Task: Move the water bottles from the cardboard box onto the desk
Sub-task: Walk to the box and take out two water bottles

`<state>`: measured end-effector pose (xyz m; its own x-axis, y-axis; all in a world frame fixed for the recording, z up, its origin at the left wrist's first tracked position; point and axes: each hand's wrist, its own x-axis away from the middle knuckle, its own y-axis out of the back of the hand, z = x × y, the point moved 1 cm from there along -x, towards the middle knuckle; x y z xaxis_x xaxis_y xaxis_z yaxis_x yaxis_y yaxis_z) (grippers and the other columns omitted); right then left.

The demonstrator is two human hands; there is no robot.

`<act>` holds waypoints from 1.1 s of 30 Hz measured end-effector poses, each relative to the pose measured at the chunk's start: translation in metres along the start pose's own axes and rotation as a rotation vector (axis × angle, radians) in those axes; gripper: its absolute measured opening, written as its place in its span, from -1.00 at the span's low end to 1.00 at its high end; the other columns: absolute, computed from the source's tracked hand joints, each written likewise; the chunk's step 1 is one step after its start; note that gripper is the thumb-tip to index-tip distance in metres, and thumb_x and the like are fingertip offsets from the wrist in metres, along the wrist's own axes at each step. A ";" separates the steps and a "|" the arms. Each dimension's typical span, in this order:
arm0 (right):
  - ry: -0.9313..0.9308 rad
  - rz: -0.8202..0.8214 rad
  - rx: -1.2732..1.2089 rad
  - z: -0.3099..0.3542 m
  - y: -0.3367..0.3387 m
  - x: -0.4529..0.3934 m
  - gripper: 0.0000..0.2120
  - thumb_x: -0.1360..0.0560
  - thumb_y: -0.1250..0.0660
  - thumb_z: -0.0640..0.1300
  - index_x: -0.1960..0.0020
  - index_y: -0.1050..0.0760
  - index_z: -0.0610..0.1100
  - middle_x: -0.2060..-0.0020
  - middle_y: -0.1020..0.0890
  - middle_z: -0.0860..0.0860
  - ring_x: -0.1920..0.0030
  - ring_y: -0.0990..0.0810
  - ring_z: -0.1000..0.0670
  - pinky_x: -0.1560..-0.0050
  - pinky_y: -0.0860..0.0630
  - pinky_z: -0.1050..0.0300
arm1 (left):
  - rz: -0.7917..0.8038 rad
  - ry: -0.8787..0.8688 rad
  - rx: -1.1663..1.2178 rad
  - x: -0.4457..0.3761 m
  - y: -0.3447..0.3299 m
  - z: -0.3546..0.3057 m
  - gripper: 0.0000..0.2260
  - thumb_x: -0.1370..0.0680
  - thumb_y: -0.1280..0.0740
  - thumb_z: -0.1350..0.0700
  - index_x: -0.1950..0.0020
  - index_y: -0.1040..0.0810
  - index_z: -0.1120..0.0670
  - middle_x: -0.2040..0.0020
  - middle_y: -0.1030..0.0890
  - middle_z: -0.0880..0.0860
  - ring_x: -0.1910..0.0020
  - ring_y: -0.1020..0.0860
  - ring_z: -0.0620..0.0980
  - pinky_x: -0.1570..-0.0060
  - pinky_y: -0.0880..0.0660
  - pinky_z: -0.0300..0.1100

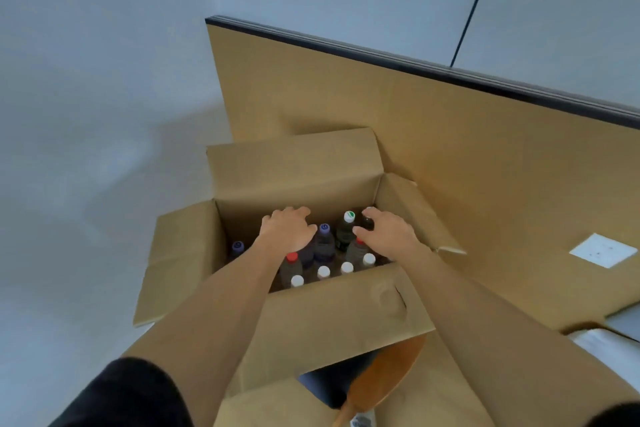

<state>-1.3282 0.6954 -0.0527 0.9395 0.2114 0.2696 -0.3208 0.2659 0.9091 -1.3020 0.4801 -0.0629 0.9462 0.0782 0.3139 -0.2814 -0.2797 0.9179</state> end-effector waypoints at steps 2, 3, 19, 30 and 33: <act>0.041 0.055 0.009 -0.007 0.003 -0.028 -0.49 -0.62 -0.21 0.20 -0.50 -0.31 0.02 -0.34 -0.51 -0.10 -0.31 -0.50 -0.18 -0.30 -0.44 -0.12 | 0.019 0.072 0.012 -0.020 -0.002 0.002 -0.52 -0.65 -0.15 -0.13 -0.57 -0.27 -0.06 -0.46 -0.42 0.11 -0.41 -0.39 0.20 -0.34 -0.34 0.13; 0.058 0.079 0.017 -0.011 0.006 -0.042 -0.49 -0.62 -0.20 0.19 -0.50 -0.30 0.01 -0.33 -0.51 -0.11 -0.31 -0.50 -0.18 -0.30 -0.44 -0.12 | 0.020 0.106 0.024 -0.029 -0.002 0.002 -0.51 -0.65 -0.15 -0.14 -0.57 -0.27 -0.07 -0.47 -0.42 0.11 -0.41 -0.39 0.19 -0.34 -0.33 0.14; 0.135 0.410 0.164 -0.039 -0.054 -0.167 -0.45 -0.64 -0.25 0.11 -0.58 -0.23 0.01 -0.45 -0.44 -0.09 -0.40 -0.45 -0.16 -0.34 -0.46 -0.09 | 0.201 0.293 0.117 -0.089 -0.066 0.030 -0.50 -0.65 -0.27 -0.08 -0.55 -0.32 0.05 -0.43 -0.47 0.14 -0.37 -0.46 0.20 -0.30 -0.46 0.10; 0.050 0.523 0.310 -0.047 -0.110 -0.202 -0.51 -0.60 -0.29 -0.05 -0.50 -0.34 -0.05 -0.40 -0.47 -0.09 -0.38 -0.46 -0.16 -0.33 -0.47 -0.12 | 0.351 0.292 0.066 -0.125 -0.124 0.047 -0.62 -0.64 -0.21 0.02 -0.46 -0.44 -0.03 -0.34 -0.56 0.10 -0.28 -0.54 0.17 -0.15 -0.52 0.04; 0.044 0.528 0.367 -0.047 -0.121 -0.203 -0.66 -0.59 -0.32 -0.06 -0.35 -0.46 0.00 -0.27 -0.55 -0.05 -0.28 -0.53 -0.14 -0.29 -0.48 -0.15 | 0.371 0.287 0.075 -0.130 -0.131 0.053 -0.62 -0.63 -0.22 0.04 -0.47 -0.43 -0.04 -0.34 -0.56 0.11 -0.27 -0.55 0.17 -0.14 -0.52 0.03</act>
<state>-1.4859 0.6645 -0.2323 0.6579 0.2667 0.7043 -0.6691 -0.2221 0.7092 -1.3793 0.4559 -0.2372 0.6986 0.2184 0.6814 -0.5696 -0.4066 0.7143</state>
